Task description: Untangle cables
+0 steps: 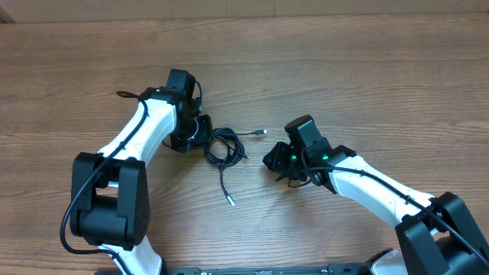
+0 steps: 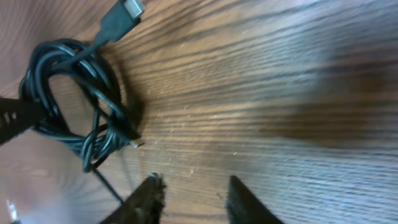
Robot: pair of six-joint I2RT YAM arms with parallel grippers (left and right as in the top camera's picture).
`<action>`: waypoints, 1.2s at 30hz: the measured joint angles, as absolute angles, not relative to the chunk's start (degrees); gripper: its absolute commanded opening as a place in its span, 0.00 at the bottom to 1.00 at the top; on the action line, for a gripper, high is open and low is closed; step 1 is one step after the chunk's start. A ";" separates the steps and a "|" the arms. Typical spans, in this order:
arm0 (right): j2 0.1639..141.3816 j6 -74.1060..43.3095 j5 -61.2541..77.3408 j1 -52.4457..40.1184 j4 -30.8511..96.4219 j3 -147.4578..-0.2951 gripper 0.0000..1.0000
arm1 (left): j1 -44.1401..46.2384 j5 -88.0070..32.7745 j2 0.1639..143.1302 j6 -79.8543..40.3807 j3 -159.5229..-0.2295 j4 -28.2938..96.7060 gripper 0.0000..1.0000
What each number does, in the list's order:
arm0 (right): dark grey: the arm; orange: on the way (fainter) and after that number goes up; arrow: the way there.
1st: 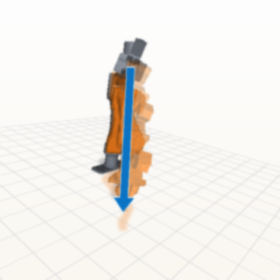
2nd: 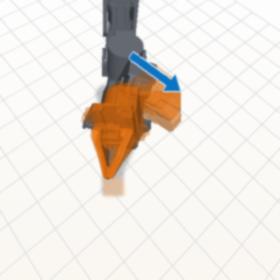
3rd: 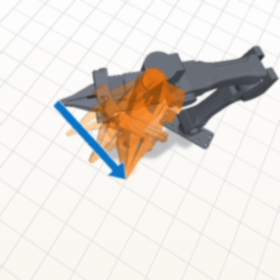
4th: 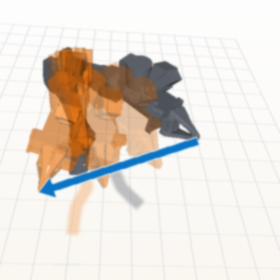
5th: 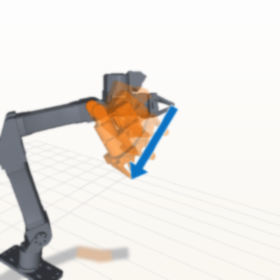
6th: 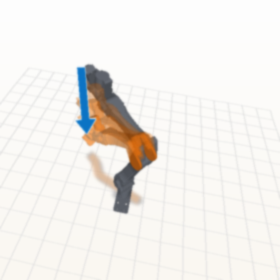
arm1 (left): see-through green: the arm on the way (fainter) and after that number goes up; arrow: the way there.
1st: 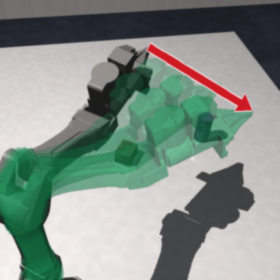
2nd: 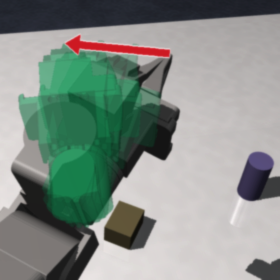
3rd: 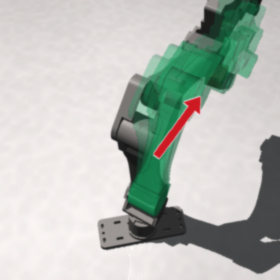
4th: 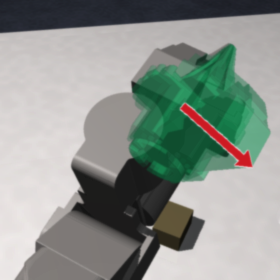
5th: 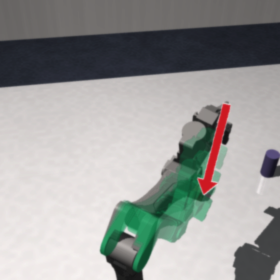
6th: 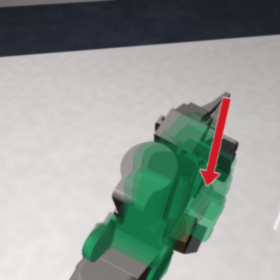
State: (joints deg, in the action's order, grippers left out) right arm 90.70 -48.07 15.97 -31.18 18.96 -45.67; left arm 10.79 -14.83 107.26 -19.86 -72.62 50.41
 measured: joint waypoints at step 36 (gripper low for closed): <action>90.70 -51.94 19.00 -43.77 16.82 -45.67 0.54 | 14.44 -16.97 107.26 -21.06 -72.44 45.84 0.08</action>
